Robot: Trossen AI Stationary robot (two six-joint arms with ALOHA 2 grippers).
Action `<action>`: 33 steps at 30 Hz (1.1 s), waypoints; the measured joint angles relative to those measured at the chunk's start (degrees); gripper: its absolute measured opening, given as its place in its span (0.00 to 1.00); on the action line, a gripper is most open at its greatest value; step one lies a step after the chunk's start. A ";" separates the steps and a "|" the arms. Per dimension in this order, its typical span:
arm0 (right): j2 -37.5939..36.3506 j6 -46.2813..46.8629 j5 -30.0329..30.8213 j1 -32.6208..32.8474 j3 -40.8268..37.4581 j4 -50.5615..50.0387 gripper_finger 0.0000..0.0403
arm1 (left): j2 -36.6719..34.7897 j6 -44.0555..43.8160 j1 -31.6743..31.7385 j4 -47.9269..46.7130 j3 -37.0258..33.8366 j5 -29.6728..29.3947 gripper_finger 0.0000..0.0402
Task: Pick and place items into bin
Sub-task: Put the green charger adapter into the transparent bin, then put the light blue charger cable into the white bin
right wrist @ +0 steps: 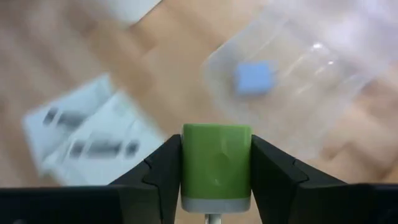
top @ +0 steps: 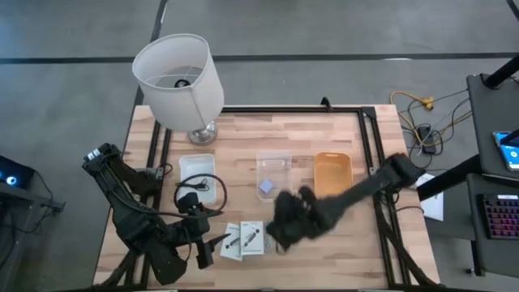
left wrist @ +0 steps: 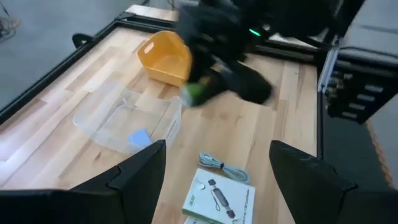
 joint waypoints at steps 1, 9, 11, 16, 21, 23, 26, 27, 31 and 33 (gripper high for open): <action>-1.04 -1.63 -1.06 -1.89 -0.25 -0.14 0.36 | -0.35 -0.57 0.08 -0.06 0.00 -0.37 0.67; -2.14 -23.04 -13.08 -15.83 -5.05 5.92 0.36 | -3.18 -1.07 0.37 -0.15 0.00 -2.09 0.67; -2.14 -25.00 -15.81 -19.12 -7.72 6.01 0.36 | -3.46 -1.07 0.74 -0.28 0.00 -2.80 0.67; -2.38 -32.38 -19.68 -25.48 -12.43 12.14 0.36 | -3.64 -2.59 1.96 -0.57 0.00 -4.39 0.67; -1.39 -37.56 -24.33 -28.70 -12.79 14.14 0.37 | -3.67 -2.60 4.40 -0.61 0.00 -4.75 0.67; -0.57 -38.62 -23.33 -29.01 -13.00 12.92 0.40 | -3.77 -2.60 5.37 -0.88 0.00 -4.76 0.67; -0.33 -40.16 -21.98 -28.57 -13.00 13.18 0.47 | -3.97 -2.58 6.70 -1.11 0.00 -4.78 0.67; -0.35 -40.30 -22.01 -28.33 -12.99 13.21 0.50 | -3.99 -2.58 7.08 -1.17 0.00 -4.77 0.67; -0.35 -40.32 -21.00 -27.57 -12.99 13.16 0.62 | -4.14 -2.36 8.23 -1.91 0.00 -4.70 0.67; -0.75 -41.00 -20.00 -26.91 -12.99 13.26 0.67 | -4.44 -2.36 8.55 -2.54 0.00 -4.53 0.67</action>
